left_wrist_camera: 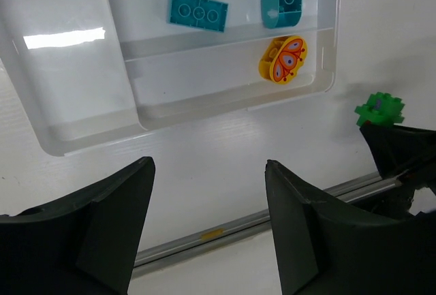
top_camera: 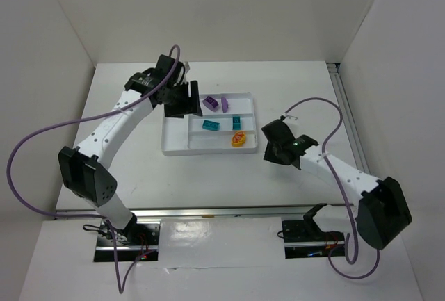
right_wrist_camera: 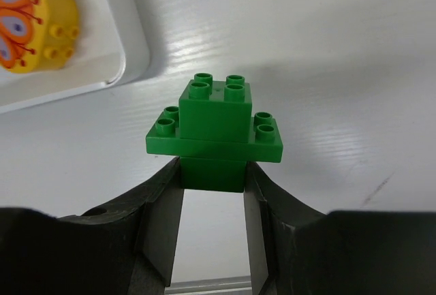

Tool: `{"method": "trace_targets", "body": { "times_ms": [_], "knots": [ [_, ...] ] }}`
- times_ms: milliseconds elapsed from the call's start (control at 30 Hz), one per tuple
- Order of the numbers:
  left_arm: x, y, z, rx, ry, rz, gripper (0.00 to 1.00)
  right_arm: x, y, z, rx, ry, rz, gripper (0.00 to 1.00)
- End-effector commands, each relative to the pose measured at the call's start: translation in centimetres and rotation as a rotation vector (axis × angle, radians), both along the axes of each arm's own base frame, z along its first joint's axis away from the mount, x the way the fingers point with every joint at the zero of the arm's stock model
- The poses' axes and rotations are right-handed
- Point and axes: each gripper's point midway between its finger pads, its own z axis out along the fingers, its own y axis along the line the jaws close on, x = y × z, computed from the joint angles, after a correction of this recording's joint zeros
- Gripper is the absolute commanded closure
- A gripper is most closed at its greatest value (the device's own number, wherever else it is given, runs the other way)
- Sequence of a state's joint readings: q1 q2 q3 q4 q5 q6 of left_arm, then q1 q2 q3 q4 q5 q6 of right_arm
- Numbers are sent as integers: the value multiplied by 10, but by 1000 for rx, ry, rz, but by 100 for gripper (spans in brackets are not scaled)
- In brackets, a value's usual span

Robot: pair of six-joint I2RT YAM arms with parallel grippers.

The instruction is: Sort the legos into containers by color

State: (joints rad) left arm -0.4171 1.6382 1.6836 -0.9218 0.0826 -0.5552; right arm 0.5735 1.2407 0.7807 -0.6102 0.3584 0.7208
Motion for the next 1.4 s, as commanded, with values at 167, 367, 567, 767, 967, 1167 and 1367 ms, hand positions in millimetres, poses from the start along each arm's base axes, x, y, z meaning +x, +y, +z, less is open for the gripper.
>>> {"method": "trace_targets", "body": {
  "times_ms": [167,367,567,767,967,1167,1367],
  "knots": [
    [-18,4,12,-14,30,16,22,26,19,74,23,-206,12,84],
    [1,25,45,-37,-12,94,22,49,69,124,37,-329,113,84],
    [4,17,52,-87,20,77,24,50,115,128,64,-298,283,84],
    [-12,22,52,-108,-11,14,22,29,135,105,61,-232,571,84],
    [-18,4,51,-244,-29,-93,21,8,123,94,89,-211,644,84],
    [-27,-52,39,-488,44,-306,23,-8,109,88,78,-175,650,84],
    [-29,-105,12,-518,149,-419,23,-18,102,97,81,-179,664,84]
  ]
}}
